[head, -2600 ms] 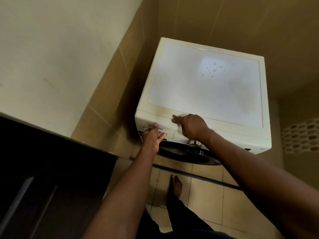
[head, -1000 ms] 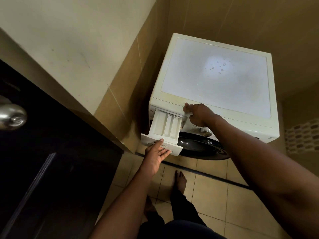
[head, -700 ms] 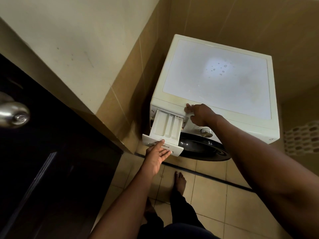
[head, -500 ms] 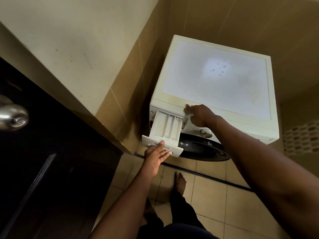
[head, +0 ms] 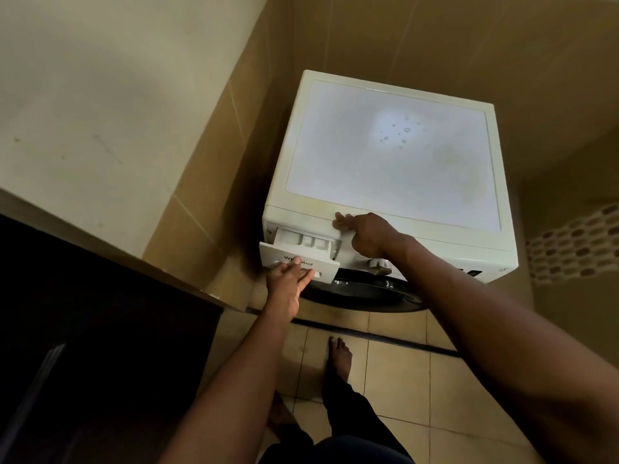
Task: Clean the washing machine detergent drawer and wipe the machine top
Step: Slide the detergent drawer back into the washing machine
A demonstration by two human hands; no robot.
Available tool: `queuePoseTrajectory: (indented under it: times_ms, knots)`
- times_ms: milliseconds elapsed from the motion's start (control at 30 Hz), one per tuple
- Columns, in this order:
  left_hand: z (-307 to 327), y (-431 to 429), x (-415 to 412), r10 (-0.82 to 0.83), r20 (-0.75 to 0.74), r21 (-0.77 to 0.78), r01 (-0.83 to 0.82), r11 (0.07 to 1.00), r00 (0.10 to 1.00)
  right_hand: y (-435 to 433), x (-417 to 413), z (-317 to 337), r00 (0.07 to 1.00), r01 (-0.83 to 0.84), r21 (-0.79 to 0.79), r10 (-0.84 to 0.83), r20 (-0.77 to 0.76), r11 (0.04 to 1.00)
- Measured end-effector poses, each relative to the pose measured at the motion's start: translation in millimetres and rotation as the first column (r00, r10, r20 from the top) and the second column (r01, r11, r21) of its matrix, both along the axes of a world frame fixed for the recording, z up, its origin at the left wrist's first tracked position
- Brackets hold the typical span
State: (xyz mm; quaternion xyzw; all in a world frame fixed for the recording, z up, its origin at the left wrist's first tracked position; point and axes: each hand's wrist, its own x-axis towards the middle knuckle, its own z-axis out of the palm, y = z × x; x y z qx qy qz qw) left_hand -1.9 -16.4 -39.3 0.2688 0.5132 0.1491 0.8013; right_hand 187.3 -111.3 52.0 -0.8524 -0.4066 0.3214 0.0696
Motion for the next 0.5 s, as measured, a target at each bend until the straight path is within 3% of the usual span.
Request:
queuePoseTrajectory:
  times_ms: [233,500]
  knots:
    - [-0.6,22.6,54.8,-0.01,-0.038,0.011,0.01,1.0,0.999,-3.1,3.7,0.8,0.999,0.008,0.033,-0.007,-0.043,0.999]
    - [-4.7,26.3,55.9,-0.013,-0.043,0.011,0.014,1.0,0.999,-4.1,4.0,4.0,0.998,0.005,0.051,-0.002,-0.062,0.999]
